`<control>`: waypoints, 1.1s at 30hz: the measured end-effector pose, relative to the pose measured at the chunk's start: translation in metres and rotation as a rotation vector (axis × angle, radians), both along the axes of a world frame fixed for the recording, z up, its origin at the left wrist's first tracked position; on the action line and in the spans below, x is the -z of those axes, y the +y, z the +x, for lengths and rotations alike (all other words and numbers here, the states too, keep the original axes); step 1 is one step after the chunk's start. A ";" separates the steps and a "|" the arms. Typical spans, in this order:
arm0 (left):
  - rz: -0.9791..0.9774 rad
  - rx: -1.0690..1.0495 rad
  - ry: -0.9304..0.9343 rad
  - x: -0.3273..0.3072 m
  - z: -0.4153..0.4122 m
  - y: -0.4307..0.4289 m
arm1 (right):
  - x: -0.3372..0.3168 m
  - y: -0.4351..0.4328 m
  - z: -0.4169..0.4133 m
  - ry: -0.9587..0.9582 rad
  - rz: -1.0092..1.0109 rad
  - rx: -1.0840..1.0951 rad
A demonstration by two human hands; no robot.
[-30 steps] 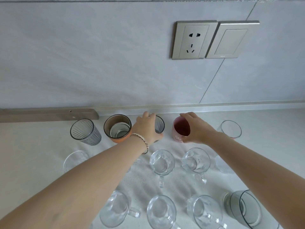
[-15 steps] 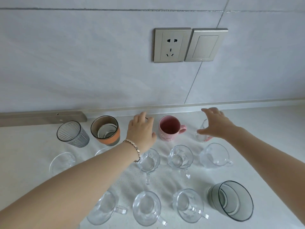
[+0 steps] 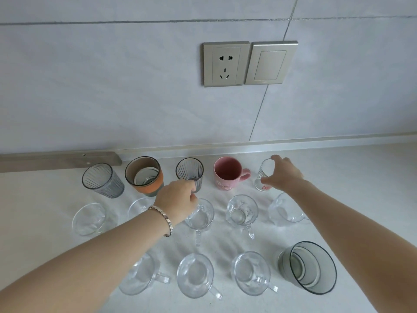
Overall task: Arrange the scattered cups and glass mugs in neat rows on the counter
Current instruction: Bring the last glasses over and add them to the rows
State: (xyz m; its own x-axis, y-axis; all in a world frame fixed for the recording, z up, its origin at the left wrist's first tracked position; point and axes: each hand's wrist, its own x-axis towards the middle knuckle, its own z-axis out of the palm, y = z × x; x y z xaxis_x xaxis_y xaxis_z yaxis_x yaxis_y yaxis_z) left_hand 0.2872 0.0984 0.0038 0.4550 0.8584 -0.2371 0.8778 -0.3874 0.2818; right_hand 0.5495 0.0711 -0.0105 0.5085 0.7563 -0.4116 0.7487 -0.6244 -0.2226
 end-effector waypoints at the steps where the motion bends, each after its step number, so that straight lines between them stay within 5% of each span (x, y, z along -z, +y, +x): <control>1: -0.005 -0.009 0.000 0.000 -0.003 -0.001 | 0.000 -0.001 -0.001 -0.007 -0.007 0.002; 8: -0.013 -0.122 -0.098 -0.009 -0.042 -0.012 | -0.028 -0.022 -0.039 -0.147 0.081 -0.140; 15: 0.130 -0.214 -0.116 -0.015 -0.147 -0.027 | -0.053 -0.035 -0.170 0.079 0.115 -0.548; 21: -0.094 -0.420 -0.039 -0.001 -0.223 -0.017 | -0.032 -0.014 -0.258 0.080 0.014 -0.546; 25: -0.220 -0.297 -0.025 0.010 -0.241 -0.002 | -0.012 0.000 -0.287 0.101 -0.017 -0.497; 30: -0.127 0.104 0.236 0.016 -0.242 0.022 | 0.006 0.003 -0.306 0.125 -0.007 -0.409; 33: -0.134 0.068 0.173 0.023 -0.238 0.027 | 0.009 0.003 -0.306 0.131 0.017 -0.382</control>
